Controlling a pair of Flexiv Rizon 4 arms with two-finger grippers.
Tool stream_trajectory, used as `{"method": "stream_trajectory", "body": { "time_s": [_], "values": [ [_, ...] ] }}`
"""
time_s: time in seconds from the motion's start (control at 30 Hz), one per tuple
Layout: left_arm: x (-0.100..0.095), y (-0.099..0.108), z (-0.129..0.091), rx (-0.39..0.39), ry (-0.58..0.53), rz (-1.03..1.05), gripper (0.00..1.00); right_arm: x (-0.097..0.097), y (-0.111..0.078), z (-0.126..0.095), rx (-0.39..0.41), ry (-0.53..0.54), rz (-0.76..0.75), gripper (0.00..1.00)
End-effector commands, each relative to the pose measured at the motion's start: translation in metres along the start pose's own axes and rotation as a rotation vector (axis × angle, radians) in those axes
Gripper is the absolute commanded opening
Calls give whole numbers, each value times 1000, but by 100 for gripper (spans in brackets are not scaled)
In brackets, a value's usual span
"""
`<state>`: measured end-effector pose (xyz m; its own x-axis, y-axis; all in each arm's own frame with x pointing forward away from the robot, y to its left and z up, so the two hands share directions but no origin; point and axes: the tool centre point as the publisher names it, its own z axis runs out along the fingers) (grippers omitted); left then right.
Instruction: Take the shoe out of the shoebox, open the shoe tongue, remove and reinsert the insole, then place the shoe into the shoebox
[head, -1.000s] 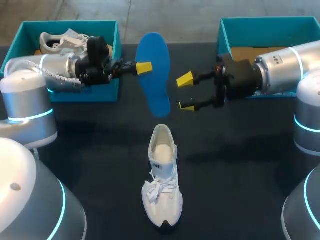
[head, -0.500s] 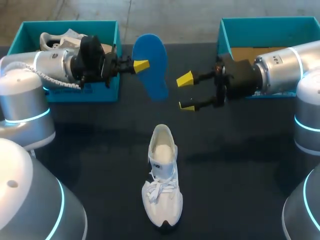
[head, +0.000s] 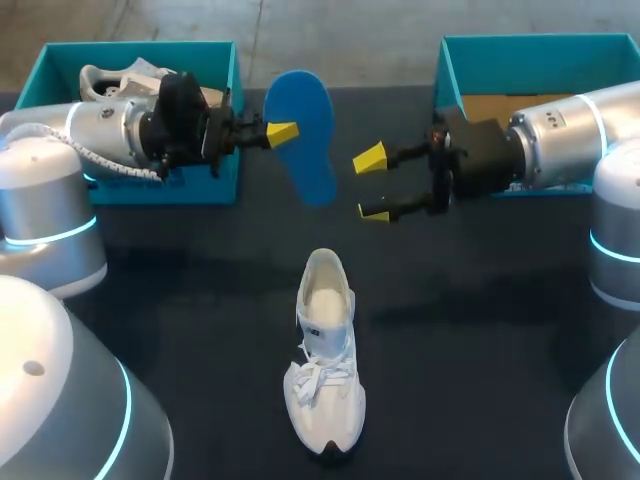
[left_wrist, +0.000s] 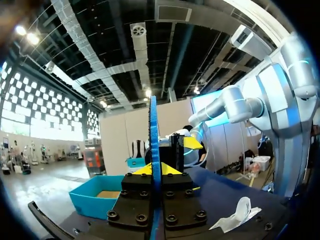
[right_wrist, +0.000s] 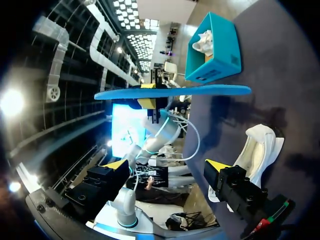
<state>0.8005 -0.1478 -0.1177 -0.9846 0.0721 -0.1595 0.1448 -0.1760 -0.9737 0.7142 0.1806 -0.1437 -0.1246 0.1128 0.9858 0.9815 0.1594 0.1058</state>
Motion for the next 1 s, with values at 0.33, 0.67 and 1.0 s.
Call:
{"method": "stream_trajectory", "body": {
  "time_s": [0.33, 0.67, 1.0],
  "values": [
    [-3, -11, -12, 12, 112, 392, 0, -1, 0, 2, -2, 0, 0, 100],
    [10, -9, -18, -4, 113, 664, 0, -1, 0, 2, -2, 0, 0, 100],
    [14, -7, -29, -16, 98, 985, 0, -1, 0, 2, -2, 0, 0, 100]
  ]
}}
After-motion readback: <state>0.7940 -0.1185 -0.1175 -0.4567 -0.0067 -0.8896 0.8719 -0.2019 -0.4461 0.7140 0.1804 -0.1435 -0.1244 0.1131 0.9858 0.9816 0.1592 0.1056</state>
